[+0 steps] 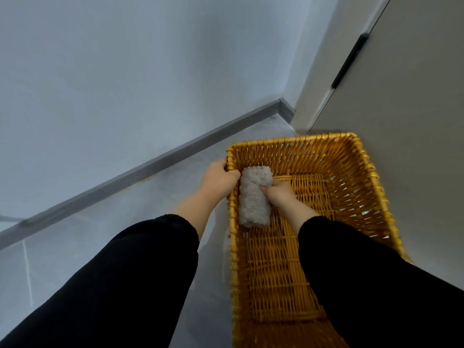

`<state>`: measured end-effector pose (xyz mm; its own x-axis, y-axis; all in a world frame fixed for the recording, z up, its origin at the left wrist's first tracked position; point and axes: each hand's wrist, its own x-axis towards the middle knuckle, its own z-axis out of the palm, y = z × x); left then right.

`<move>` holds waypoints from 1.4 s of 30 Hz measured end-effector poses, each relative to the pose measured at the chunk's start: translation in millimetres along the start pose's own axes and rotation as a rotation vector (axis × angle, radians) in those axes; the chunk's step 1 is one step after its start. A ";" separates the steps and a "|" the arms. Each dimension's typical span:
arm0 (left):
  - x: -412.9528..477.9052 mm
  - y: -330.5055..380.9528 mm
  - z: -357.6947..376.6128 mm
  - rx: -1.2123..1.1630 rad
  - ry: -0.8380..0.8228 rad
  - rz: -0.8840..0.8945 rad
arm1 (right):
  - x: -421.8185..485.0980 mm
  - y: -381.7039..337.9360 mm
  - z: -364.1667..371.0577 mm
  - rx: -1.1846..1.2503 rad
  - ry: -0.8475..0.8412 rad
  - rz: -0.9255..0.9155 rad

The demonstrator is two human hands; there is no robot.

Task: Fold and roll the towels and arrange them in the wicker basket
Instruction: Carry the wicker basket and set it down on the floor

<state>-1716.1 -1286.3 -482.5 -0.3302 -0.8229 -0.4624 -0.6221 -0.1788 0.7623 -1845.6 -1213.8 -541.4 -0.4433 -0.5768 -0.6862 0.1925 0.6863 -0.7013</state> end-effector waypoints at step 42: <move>-60.3 17.7 -29.9 0.333 0.193 -0.081 | -120.0 -46.8 -144.7 -0.834 0.497 -0.040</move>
<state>-1686.0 -1256.0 -427.6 -0.1504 -0.9053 -0.3972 -0.8474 -0.0889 0.5235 -1928.1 -1112.6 -398.4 -0.7921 -0.4850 -0.3707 -0.4282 0.8742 -0.2288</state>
